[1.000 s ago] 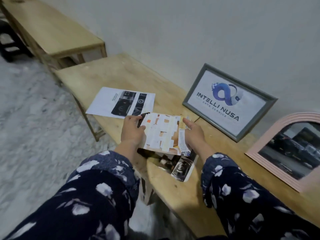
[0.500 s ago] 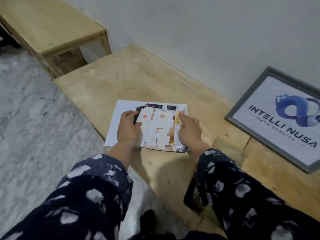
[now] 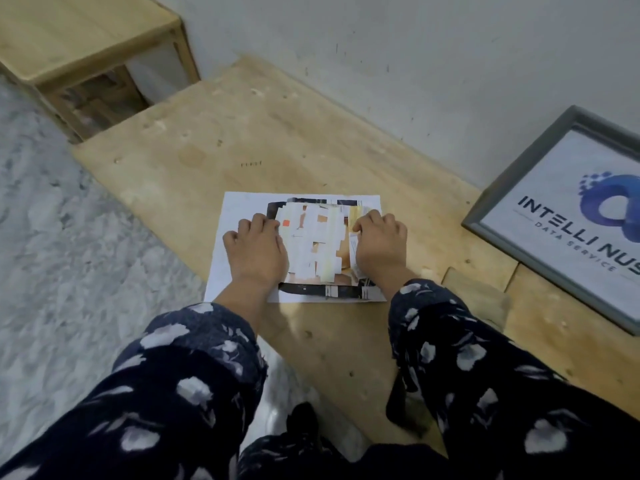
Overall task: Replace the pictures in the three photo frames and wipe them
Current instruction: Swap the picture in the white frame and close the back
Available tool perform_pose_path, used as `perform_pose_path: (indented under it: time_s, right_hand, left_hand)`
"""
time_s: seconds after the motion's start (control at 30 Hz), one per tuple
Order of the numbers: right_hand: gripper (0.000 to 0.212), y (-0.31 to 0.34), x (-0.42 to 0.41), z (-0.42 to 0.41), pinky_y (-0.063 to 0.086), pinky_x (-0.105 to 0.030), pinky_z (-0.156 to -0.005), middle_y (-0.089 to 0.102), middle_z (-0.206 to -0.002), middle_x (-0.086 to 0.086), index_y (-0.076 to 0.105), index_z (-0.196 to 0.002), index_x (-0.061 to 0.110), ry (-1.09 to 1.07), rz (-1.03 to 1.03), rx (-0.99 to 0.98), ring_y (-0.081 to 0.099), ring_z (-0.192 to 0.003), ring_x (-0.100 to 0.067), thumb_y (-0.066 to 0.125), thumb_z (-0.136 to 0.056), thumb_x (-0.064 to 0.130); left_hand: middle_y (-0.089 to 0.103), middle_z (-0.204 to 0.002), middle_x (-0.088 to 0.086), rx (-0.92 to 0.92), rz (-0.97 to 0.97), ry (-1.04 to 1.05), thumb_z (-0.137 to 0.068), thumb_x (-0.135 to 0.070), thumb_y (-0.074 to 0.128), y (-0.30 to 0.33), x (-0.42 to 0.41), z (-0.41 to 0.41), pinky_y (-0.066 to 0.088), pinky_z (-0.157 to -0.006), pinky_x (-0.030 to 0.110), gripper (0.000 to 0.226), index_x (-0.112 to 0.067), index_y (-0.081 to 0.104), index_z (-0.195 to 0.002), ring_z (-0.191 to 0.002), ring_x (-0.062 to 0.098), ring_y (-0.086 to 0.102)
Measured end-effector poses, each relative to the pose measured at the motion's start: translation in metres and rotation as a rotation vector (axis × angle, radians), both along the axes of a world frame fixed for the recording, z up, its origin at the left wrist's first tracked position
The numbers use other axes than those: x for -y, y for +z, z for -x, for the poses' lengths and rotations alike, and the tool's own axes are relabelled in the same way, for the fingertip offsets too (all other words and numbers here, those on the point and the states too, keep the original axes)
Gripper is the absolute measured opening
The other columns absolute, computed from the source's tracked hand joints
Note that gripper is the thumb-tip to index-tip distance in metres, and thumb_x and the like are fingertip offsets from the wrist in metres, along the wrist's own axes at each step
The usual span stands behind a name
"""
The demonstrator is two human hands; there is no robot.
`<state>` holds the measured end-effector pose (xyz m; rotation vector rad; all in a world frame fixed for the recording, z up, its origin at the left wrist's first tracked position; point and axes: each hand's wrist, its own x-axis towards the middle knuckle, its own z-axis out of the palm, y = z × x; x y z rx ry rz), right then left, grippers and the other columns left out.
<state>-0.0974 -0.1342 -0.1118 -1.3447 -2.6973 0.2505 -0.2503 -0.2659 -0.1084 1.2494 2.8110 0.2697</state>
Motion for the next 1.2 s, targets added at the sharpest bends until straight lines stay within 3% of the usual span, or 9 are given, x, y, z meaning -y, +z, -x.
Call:
perform_pose_path:
  time_s: [0.13,0.33,0.67,0.9,1.07,1.2]
  right_hand:
    - [0.036,0.012,-0.001,-0.005,0.026,-0.034,-0.098,0.049,-0.124,0.003,0.056,-0.117,0.026,-0.007,0.126,0.004,0.037,-0.119,-0.022,0.046,-0.087,0.009]
    - [0.036,0.024,0.018,-0.064,0.029,-0.035,-0.094,0.048,-0.124,0.003,0.055,-0.119,0.028,-0.102,0.181,-0.087,0.037,-0.117,-0.022,0.046,-0.088,0.012]
    - [0.045,0.040,0.073,-0.229,0.033,-0.039,-0.098,0.042,-0.134,-0.004,0.048,-0.134,0.026,-0.402,0.269,-0.039,0.034,-0.121,-0.028,0.048,-0.090,0.017]
    - [0.043,0.040,0.121,-0.311,0.037,-0.042,-0.101,0.044,-0.133,-0.008,0.048,-0.133,0.015,-0.608,0.269,-0.045,0.040,-0.122,-0.030,0.052,-0.093,0.031]
    - [0.057,0.032,0.141,-0.320,0.036,-0.041,-0.099,0.045,-0.131,-0.008,0.049,-0.130,0.013,-0.659,0.363,-0.067,0.041,-0.123,-0.030,0.056,-0.088,0.051]
    - [0.053,0.031,0.146,-0.315,0.034,-0.041,-0.100,0.044,-0.131,-0.007,0.049,-0.128,0.015,-0.728,0.427,-0.145,0.039,-0.123,-0.029,0.065,-0.085,0.042]
  left_hand:
    - [0.045,-0.126,0.005,-0.006,0.150,0.006,-0.099,-0.042,0.027,0.015,-0.007,-0.011,0.022,-0.101,0.044,0.044,-0.016,0.047,-0.127,-0.120,0.025,0.036]
    - [0.035,-0.137,0.007,0.006,0.144,-0.031,-0.099,-0.042,0.030,0.029,-0.004,-0.058,0.025,-0.097,0.043,0.048,-0.016,0.037,-0.139,-0.122,0.028,0.032]
    - [0.031,-0.142,0.010,0.217,0.127,-0.102,-0.097,-0.039,0.041,0.037,0.031,-0.192,0.035,-0.098,0.045,0.045,-0.013,0.041,-0.134,-0.130,0.031,0.028]
    - [0.039,-0.137,0.012,0.326,0.106,-0.046,-0.096,-0.037,0.045,0.030,0.060,-0.261,0.037,-0.098,0.048,0.044,-0.013,0.040,-0.133,-0.129,0.032,0.031]
    - [0.042,-0.136,0.008,0.354,0.047,-0.036,-0.095,-0.035,0.052,0.029,0.069,-0.275,0.036,-0.097,0.046,0.046,-0.017,0.039,-0.135,-0.128,0.029,0.033]
    - [0.043,-0.135,0.009,0.367,0.034,-0.052,-0.095,-0.025,0.052,0.027,0.068,-0.277,0.036,-0.096,0.045,0.041,-0.018,0.040,-0.134,-0.126,0.030,0.036]
